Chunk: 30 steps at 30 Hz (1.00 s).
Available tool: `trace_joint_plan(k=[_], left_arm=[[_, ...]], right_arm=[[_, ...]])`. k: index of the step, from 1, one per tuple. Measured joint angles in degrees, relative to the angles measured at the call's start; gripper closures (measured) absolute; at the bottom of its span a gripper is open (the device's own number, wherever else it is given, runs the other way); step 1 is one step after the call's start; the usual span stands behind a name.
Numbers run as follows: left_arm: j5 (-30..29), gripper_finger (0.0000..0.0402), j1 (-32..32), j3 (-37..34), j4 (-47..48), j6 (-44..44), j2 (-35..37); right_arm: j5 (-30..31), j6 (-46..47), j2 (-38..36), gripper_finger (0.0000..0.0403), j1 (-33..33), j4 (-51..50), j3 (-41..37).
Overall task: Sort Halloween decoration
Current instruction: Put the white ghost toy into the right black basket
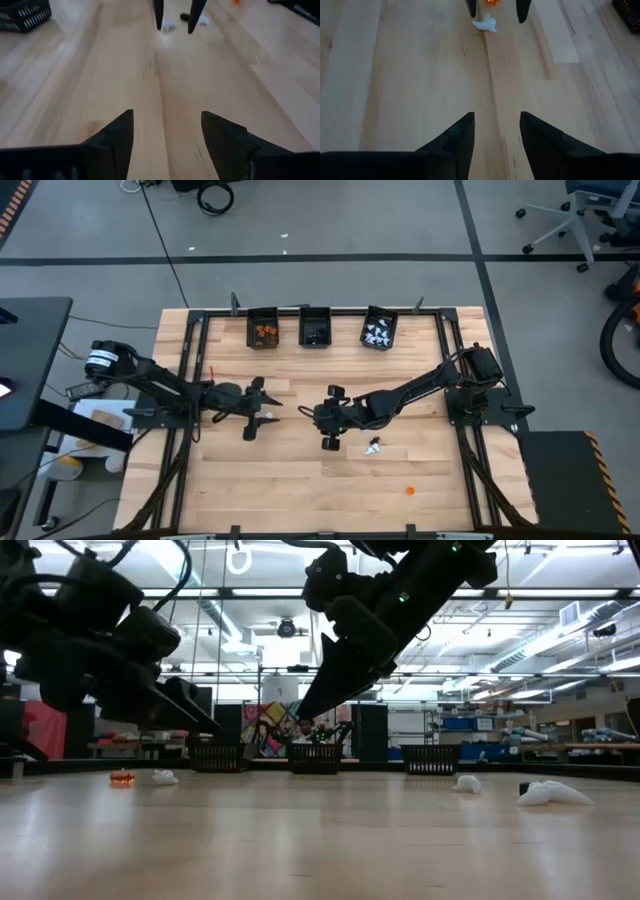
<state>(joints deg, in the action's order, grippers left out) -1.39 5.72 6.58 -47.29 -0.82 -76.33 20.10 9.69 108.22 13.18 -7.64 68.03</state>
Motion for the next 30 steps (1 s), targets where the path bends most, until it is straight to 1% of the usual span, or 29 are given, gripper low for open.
trace_joint_plan(k=[4,8,12,16,21,26,30], left_arm=[[-1.2,0.0191,0.0,-0.5,-4.9,0.0,-4.0],[-1.4,0.0191,0.0,0.5,-7.2,0.0,-10.3],[-1.4,0.0191,0.0,0.4,-7.9,0.2,-14.2],[-0.6,0.0191,0.0,-0.9,-10.9,0.2,-15.3],[-0.4,0.0196,-0.1,-6.3,-22.2,0.3,-15.3],[1.1,0.0204,0.7,-5.9,-22.0,0.8,-16.3],[0.9,0.0205,0.8,-6.2,-21.8,1.8,-16.4]], right_arm=[[-0.2,-0.9,0.0,0.0241,-0.6,1.7,0.0],[-0.5,-1.2,0.0,0.0241,-1.1,1.8,0.0],[-0.2,-1.9,-0.4,0.0241,-1.0,-2.1,-0.1],[0.3,-1.8,-1.4,0.0241,-1.0,-3.5,0.0],[0.0,-1.8,-1.4,0.0241,-1.1,-3.1,0.0],[-0.2,-2.1,-1.4,0.0241,-1.3,-1.2,0.0],[-0.5,-2.1,-1.4,0.0241,-1.4,-0.9,0.0]])
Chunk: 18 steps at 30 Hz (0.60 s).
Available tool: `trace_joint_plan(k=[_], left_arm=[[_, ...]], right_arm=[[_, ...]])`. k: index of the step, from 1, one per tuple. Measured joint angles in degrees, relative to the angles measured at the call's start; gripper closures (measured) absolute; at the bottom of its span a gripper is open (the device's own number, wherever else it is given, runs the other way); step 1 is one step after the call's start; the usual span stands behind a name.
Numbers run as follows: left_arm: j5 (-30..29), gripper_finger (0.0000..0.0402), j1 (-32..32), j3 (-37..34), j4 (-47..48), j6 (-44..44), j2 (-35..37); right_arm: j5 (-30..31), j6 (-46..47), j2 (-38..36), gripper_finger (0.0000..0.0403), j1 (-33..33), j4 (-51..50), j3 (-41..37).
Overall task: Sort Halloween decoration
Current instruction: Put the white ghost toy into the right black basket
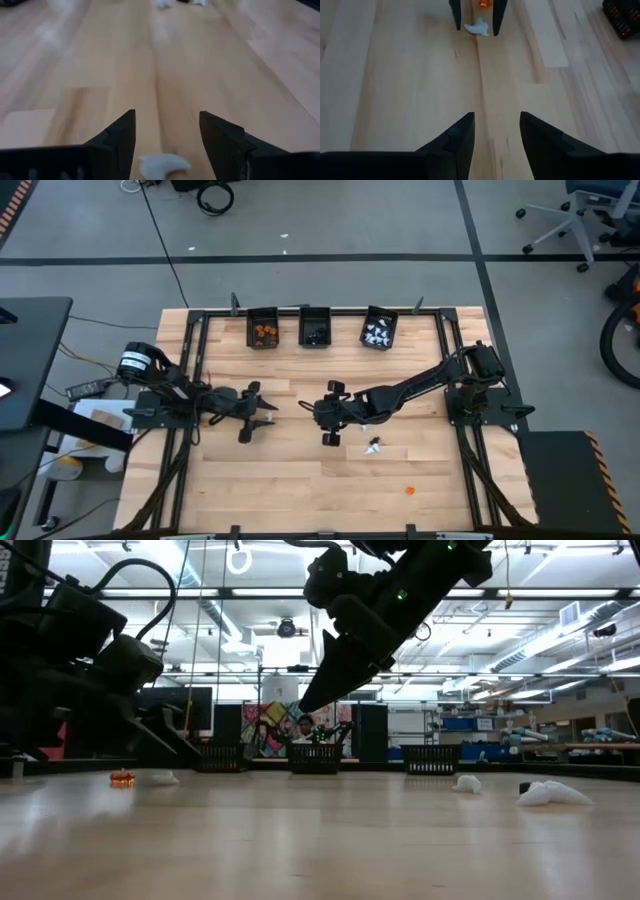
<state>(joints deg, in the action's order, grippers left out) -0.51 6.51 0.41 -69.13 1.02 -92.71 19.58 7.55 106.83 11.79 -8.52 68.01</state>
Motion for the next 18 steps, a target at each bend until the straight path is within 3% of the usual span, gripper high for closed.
trace_joint_plan(k=[10,18], left_arm=[[-1.3,0.0205,0.0,1.6,2.8,-2.8,-0.4],[-1.2,0.0205,0.0,7.3,12.3,-4.7,-2.2]], right_arm=[[-0.2,-0.2,0.0,0.0241,0.0,0.8,0.0],[-0.5,-0.6,0.0,0.0242,0.0,0.9,0.0]])
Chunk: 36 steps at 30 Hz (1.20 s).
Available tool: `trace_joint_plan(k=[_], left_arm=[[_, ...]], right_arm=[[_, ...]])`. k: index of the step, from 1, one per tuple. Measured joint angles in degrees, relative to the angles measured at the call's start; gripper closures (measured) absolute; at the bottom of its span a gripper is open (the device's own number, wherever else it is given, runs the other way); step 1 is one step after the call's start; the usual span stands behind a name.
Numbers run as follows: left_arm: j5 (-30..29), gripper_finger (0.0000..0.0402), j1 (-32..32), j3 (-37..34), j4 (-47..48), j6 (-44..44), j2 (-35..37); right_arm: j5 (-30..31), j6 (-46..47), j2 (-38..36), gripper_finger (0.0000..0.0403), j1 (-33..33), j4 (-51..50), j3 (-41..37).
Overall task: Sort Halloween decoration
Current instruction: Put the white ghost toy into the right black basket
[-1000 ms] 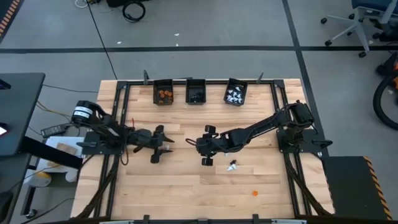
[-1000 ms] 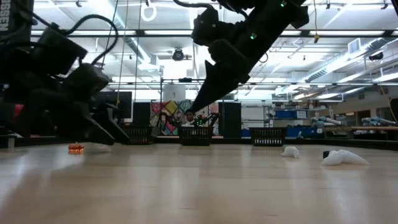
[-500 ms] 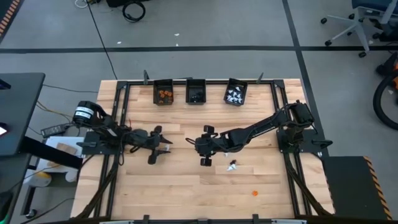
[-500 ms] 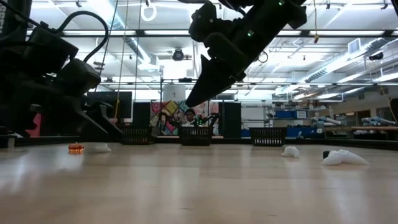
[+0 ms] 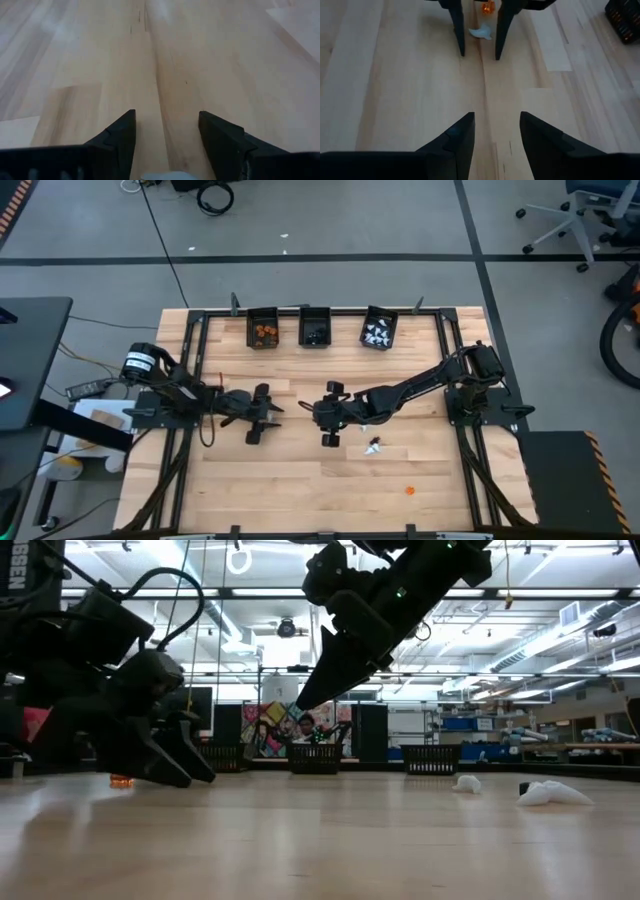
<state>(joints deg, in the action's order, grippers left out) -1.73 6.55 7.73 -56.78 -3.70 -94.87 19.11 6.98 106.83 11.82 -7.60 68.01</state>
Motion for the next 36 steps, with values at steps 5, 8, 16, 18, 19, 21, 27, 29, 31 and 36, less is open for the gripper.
trace_joint_plan(k=[5,8,16,18,19,21,27,29,31,36], left_arm=[[0.4,0.0208,-0.7,0.1,0.7,0.5,0.0],[0.6,0.0218,-0.9,0.1,0.9,0.7,0.0],[-0.2,0.0314,-0.9,0.1,1.4,0.9,0.1],[-0.3,0.0335,-1.0,0.1,1.4,1.0,0.1],[-0.3,0.0343,-1.0,0.1,1.4,1.0,0.1],[-0.3,0.0356,-1.0,0.1,1.4,1.0,0.1],[-0.1,0.0384,-1.0,1.0,1.5,0.6,0.0],[-0.1,0.0391,-1.0,1.9,2.2,-0.2,-0.1],[-0.1,0.0398,-1.0,3.1,3.7,-1.4,-0.1],[-0.1,0.0401,-1.0,4.9,6.7,-5.2,0.0]], right_arm=[[-1.0,-0.1,0.0,0.0242,0.0,-0.1,0.0],[-1.0,-0.1,0.0,0.0242,0.0,-0.2,0.0],[-1.0,-0.1,0.0,0.0242,0.0,-0.8,0.0],[-1.0,-0.1,0.0,0.0242,0.0,-0.8,0.0],[-1.0,-0.1,0.0,0.0242,0.0,-0.8,0.0],[-1.0,-0.1,0.0,0.0242,0.0,-0.9,0.0],[-0.8,-0.1,0.0,0.0242,0.0,-2.1,0.0],[0.4,0.2,-0.6,0.0242,0.0,-5.1,0.0],[2.4,1.0,-1.9,0.0242,0.0,-7.4,0.0],[4.0,2.0,-4.9,0.0242,0.7,-9.9,0.0]])
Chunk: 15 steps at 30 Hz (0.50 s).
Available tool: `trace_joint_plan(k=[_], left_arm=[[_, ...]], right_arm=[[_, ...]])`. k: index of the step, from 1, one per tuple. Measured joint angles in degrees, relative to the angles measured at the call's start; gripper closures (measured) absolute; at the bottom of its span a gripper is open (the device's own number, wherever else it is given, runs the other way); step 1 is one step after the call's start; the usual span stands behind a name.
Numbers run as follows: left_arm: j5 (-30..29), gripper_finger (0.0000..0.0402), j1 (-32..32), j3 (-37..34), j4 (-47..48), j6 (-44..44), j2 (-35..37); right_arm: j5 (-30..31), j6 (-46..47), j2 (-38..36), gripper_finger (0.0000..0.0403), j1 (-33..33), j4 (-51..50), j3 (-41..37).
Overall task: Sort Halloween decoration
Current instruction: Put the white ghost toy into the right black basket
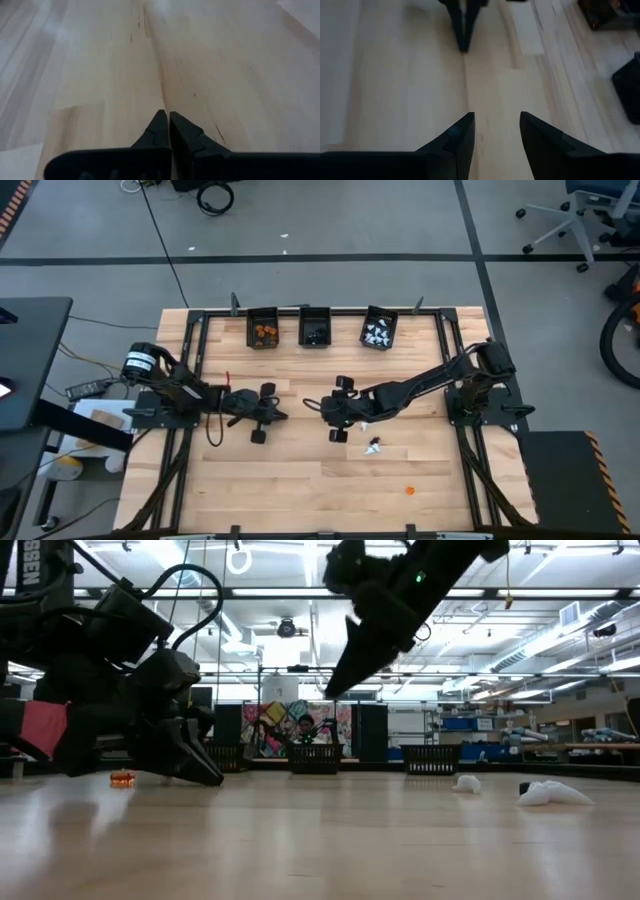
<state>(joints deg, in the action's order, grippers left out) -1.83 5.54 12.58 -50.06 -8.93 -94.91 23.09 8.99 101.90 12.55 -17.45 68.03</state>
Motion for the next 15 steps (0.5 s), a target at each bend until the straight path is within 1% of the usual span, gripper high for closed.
trace_joint_plan(k=[5,10,15], left_arm=[[0.0,0.0401,0.0,0.1,-1.1,-1.0,-0.1],[0.1,0.0401,0.0,0.2,-5.8,-1.3,-0.1],[0.2,0.0401,-0.3,1.6,-5.2,-0.9,0.0]], right_arm=[[0.0,-0.1,-1.0,0.0241,0.2,-0.5,0.0],[0.0,0.4,-1.0,0.0241,0.0,-1.6,0.0],[-0.1,0.4,-0.8,0.0241,0.0,-0.1,0.0]])
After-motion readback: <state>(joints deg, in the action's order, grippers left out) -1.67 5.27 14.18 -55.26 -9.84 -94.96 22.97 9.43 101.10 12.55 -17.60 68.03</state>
